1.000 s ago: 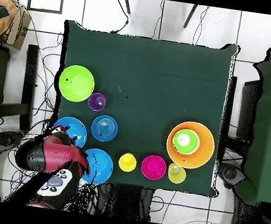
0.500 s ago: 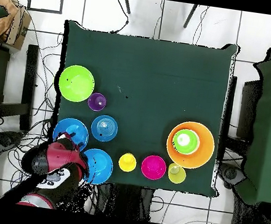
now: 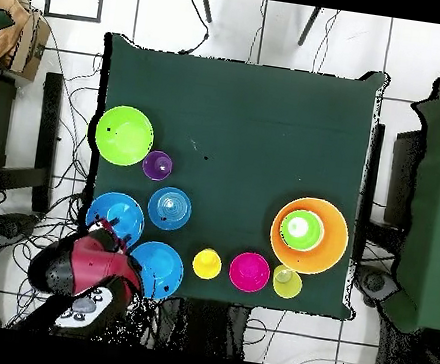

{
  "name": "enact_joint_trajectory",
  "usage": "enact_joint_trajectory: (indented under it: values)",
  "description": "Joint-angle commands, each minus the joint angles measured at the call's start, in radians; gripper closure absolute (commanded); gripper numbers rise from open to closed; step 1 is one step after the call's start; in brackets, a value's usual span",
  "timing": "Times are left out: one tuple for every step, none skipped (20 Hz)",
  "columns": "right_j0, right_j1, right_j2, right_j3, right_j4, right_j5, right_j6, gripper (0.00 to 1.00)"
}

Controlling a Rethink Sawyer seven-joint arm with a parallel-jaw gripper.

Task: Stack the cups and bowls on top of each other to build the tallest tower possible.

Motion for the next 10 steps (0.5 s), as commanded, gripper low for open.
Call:
enact_joint_trajectory:
  values:
    - [-0.023, -0.075, 0.102, 0.056, 0.038, 0.037, 0.169, 0.0]
    - [-0.022, -0.077, 0.103, 0.056, 0.041, 0.039, 0.168, 0.0]
    - [-0.021, -0.087, 0.1, 0.059, 0.041, 0.046, 0.166, 0.0]
    - [-0.02, -0.097, 0.095, 0.06, 0.041, 0.058, 0.16, 0.0]
    - [-0.022, -0.106, 0.096, 0.063, 0.041, 0.066, 0.159, 0.0]
    - [-0.026, -0.112, 0.097, 0.065, 0.041, 0.071, 0.157, 0.0]
    - [-0.026, -0.109, 0.096, 0.063, 0.042, 0.069, 0.157, 0.0]
    - [-0.026, -0.101, 0.098, 0.06, 0.042, 0.064, 0.156, 0.0]
    - [-0.024, -0.093, 0.099, 0.058, 0.046, 0.057, 0.161, 0.0]
    - [-0.019, -0.089, 0.093, 0.055, 0.048, 0.056, 0.161, 0.0]
